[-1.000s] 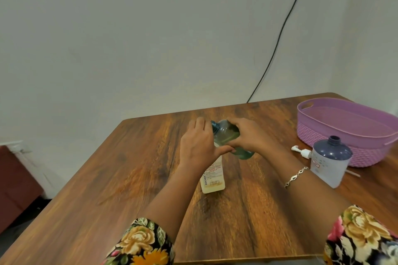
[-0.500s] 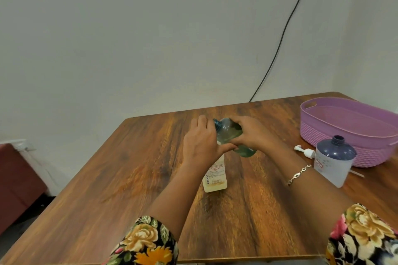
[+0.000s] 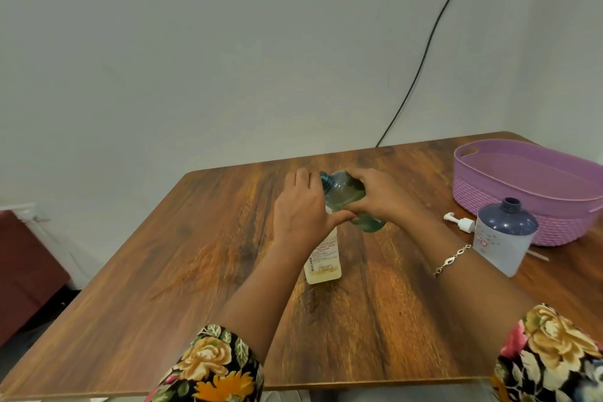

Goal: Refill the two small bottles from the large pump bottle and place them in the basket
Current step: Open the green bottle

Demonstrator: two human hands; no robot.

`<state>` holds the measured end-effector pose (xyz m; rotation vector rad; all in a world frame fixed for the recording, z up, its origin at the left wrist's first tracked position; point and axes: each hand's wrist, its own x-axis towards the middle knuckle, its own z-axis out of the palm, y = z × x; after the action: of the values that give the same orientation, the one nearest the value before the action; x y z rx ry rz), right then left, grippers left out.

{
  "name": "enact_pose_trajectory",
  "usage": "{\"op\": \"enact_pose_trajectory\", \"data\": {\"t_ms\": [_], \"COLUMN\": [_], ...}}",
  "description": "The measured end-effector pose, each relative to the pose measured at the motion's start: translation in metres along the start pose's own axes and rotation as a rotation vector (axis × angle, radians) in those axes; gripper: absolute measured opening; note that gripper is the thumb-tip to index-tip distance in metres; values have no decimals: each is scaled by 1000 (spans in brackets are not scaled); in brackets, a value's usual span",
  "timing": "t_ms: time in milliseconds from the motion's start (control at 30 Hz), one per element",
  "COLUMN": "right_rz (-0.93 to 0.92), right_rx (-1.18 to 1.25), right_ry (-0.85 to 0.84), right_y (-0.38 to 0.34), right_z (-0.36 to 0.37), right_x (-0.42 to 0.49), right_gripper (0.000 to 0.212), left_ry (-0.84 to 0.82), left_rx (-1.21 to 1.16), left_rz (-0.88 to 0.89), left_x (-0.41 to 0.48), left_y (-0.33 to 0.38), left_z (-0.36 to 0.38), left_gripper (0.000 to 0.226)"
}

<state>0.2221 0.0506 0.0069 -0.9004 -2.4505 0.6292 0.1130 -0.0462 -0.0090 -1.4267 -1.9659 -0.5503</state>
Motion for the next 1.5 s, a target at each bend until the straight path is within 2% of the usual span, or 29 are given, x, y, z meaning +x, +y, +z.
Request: {"op": "enact_pose_trajectory", "data": {"t_ms": [333,533,700,800,967,1267,1500], "right_rz": [38,46,51,75,58,42,49], "right_rx": [-39,-9,4,20,14,10,2], "right_ry": [-27,-14,-17,-38,-17,4,0], "right_y": [-2,-3,3,5,0,3,3], "right_z": [4,0,5,7,3,7,6], "right_x": [-1,0,0,-1,-2,1,2], "right_gripper": [67,73,68,72,74,70,69], "left_ry": [-9,-77,69,108,53,88,-33], "left_rx": [29,-3,20,39,-10,85,0], "left_rz": [-1,6,-1,5,-40,41,-15], "left_x": [-5,1,-11,-12,-8,-10,-7], "left_y": [2,-1,2,3,5,3,3], "left_z": [6,4,15,20,12,22,13], "left_gripper": [81,86,81,82,83,83,83]}}
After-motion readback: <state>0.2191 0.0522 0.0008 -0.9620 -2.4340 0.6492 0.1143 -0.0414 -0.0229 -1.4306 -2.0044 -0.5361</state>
